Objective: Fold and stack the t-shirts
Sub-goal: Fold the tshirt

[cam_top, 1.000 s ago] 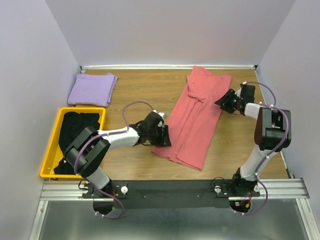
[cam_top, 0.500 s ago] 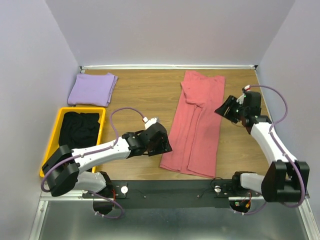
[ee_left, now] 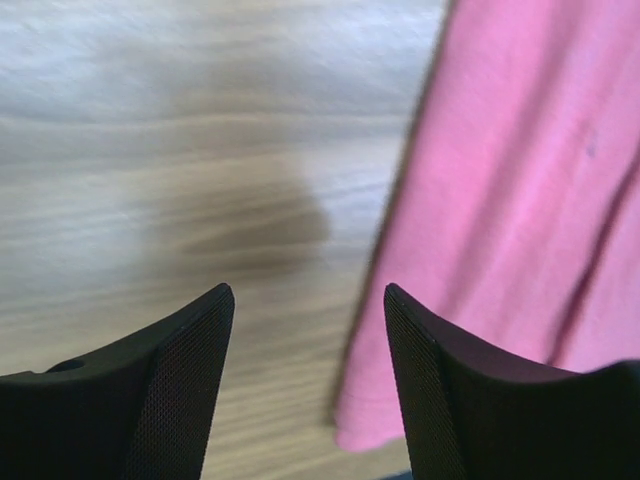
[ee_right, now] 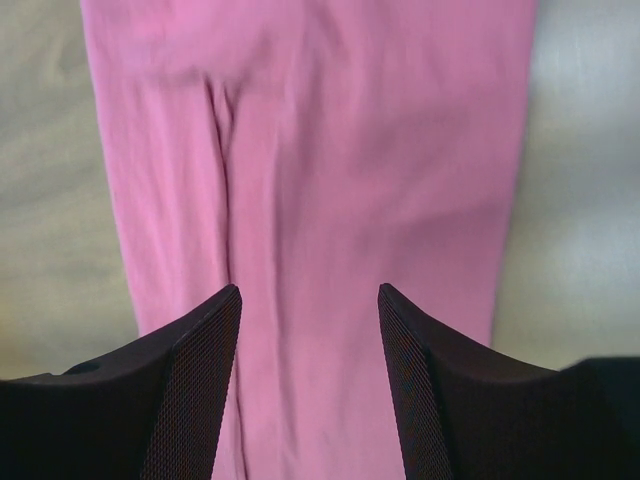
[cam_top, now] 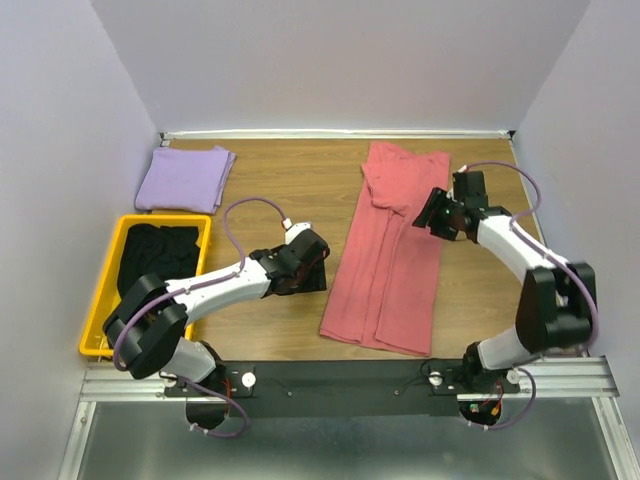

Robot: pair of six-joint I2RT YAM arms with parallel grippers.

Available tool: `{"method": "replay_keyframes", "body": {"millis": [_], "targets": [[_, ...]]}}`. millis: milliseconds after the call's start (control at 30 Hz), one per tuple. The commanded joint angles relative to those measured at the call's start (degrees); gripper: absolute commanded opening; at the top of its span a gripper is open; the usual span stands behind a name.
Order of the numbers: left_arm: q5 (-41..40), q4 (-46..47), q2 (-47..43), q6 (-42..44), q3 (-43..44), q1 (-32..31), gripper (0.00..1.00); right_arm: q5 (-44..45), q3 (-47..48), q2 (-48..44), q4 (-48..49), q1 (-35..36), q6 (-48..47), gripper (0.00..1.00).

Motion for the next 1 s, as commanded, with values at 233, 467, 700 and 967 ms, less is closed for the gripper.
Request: {"method": "replay_keyframes", "body": {"millis": [233, 467, 700, 967], "targets": [[1.29, 2.81, -4.02, 13.91, -2.69, 8.45, 0.71, 8.63, 24.03, 29.28, 5.36, 3.38, 2.83, 0.64], [2.17, 3.07, -4.98, 18.57, -1.81, 10.47, 0.71, 12.08, 34.23, 41.41, 3.16, 6.28, 3.53, 0.64], [3.84, 4.13, -4.9, 21.83, -1.72, 13.54, 0.71, 12.52, 48.99, 54.07, 2.19, 8.04, 0.64, 0.64], [6.21, 4.56, -4.02, 21.21, -2.07, 13.9, 0.72, 9.18, 57.98, 52.78, -0.1, 8.92, 0.63, 0.66]]}}
